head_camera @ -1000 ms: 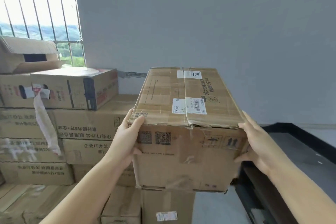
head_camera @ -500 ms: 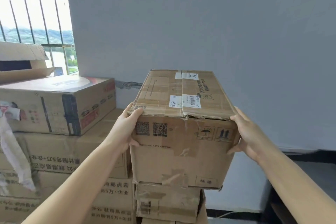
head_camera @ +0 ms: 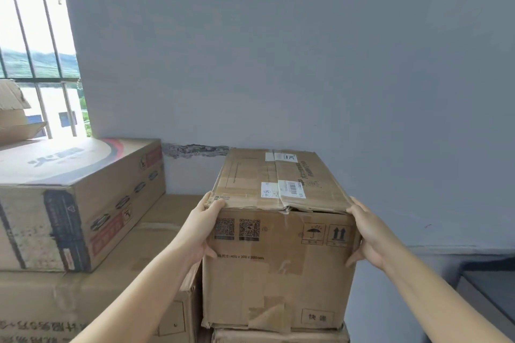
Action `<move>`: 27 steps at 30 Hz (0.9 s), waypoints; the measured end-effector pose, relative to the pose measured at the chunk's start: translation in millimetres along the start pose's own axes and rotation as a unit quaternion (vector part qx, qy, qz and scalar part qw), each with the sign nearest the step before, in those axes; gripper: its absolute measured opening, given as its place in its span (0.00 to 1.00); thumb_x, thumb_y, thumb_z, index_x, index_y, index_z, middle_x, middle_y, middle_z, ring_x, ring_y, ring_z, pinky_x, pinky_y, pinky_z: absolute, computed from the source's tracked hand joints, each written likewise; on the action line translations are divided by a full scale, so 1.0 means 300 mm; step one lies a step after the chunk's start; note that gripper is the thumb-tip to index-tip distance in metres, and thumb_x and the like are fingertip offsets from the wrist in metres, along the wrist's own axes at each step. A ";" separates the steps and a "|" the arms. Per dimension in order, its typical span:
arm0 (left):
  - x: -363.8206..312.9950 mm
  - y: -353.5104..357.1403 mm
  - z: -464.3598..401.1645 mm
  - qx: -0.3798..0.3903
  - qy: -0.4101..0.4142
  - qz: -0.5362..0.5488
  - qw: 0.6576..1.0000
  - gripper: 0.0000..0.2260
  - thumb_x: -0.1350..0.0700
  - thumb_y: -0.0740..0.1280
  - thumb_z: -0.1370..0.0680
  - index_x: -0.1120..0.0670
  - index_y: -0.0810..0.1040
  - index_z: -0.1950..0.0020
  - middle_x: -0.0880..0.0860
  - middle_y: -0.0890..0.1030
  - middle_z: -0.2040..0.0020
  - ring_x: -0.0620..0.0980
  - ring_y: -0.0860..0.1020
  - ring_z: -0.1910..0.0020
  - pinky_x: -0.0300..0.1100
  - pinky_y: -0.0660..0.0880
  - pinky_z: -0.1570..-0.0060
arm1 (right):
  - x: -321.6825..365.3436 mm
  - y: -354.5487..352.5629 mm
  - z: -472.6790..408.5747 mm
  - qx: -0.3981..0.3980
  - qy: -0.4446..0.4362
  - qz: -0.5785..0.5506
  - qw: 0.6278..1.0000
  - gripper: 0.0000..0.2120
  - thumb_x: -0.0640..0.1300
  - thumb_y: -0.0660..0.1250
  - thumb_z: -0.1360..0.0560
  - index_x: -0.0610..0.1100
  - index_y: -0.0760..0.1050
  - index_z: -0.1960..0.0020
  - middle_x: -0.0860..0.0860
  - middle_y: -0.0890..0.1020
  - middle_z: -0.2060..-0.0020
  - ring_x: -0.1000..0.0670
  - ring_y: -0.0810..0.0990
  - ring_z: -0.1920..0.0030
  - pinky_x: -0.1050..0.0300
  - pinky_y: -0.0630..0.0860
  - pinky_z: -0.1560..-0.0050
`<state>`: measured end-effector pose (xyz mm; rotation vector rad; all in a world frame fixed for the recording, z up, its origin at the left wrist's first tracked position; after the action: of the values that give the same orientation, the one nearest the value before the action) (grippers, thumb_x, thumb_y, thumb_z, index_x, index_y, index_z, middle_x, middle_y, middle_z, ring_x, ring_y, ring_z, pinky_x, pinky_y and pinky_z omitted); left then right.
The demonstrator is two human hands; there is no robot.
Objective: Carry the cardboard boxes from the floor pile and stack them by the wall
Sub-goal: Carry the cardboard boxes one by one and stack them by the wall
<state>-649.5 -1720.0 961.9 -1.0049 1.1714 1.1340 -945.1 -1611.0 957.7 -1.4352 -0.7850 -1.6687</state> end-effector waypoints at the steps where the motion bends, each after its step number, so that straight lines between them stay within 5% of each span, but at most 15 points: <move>1: 0.011 0.005 -0.008 0.009 -0.001 -0.008 1.000 0.17 0.45 0.62 0.22 0.35 0.68 0.33 0.40 0.78 0.51 0.47 0.77 0.53 0.66 0.78 0.65 | -0.008 0.000 -0.011 -0.004 0.002 -0.002 1.000 0.20 0.46 0.49 0.20 0.63 0.71 0.37 0.50 0.76 0.41 0.38 0.74 0.43 0.21 0.73 0.63; 6: 0.018 0.016 -0.014 0.035 0.005 -0.021 0.999 0.19 0.44 0.60 0.22 0.35 0.64 0.31 0.40 0.77 0.47 0.47 0.77 0.50 0.61 0.79 0.65 | -0.020 -0.021 -0.021 0.005 -0.003 0.001 1.000 0.12 0.52 0.53 0.20 0.66 0.73 0.51 0.54 0.77 0.47 0.45 0.75 0.47 0.23 0.74 0.61; 11: 0.017 0.008 0.059 0.050 0.017 0.009 0.999 0.15 0.44 0.61 0.21 0.34 0.70 0.35 0.41 0.78 0.43 0.47 0.76 0.46 0.62 0.77 0.55 | -0.034 -0.047 0.015 0.027 -0.007 -0.010 1.000 0.11 0.52 0.55 0.20 0.60 0.74 0.43 0.51 0.76 0.41 0.47 0.74 0.43 0.31 0.78 0.57; 16: 0.062 -0.012 0.193 0.026 0.078 0.012 0.997 0.11 0.48 0.61 0.19 0.34 0.71 0.40 0.31 0.81 0.53 0.29 0.77 0.56 0.50 0.74 0.51 | -0.101 -0.124 0.102 -0.008 -0.053 0.014 0.998 0.20 0.56 0.56 0.19 0.56 0.65 0.28 0.52 0.66 0.28 0.47 0.66 0.30 0.40 0.76 0.46; 18: 0.094 -0.022 0.273 -0.005 0.102 0.002 0.995 0.16 0.48 0.62 0.20 0.38 0.68 0.33 0.36 0.77 0.40 0.33 0.76 0.48 0.48 0.74 0.48 | -0.146 -0.170 0.158 -0.011 -0.079 0.024 0.997 0.24 0.56 0.58 0.20 0.57 0.60 0.25 0.52 0.63 0.25 0.48 0.64 0.28 0.40 0.73 0.40; 21: 0.161 -0.030 0.417 -0.036 0.126 -0.039 0.991 0.20 0.48 0.62 0.20 0.40 0.66 0.29 0.44 0.71 0.33 0.43 0.71 0.36 0.49 0.70 0.36 | -0.208 -0.233 0.276 0.023 -0.130 0.042 0.990 0.24 0.55 0.60 0.21 0.59 0.60 0.26 0.52 0.68 0.29 0.51 0.68 0.31 0.45 0.73 0.38; 27: 0.409 0.073 0.778 0.058 0.071 -0.041 0.995 0.16 0.51 0.61 0.20 0.39 0.70 0.33 0.45 0.81 0.42 0.39 0.78 0.43 0.43 0.76 0.45 | -0.433 -0.352 0.606 0.104 -0.149 0.048 0.982 0.24 0.60 0.61 0.30 0.68 0.64 0.34 0.64 0.75 0.37 0.65 0.74 0.37 0.54 0.74 0.39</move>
<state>-629.8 -1472.4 870.8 -1.0470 1.2819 0.9305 -938.2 -1382.2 864.6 -1.5638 -1.0060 -1.2733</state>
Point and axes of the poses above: each hand's wrist, its own z-axis away from the middle knuckle, its own y-axis out of the palm, x = y × z, the point moved 3 cm from there along -z, towards the middle knuckle
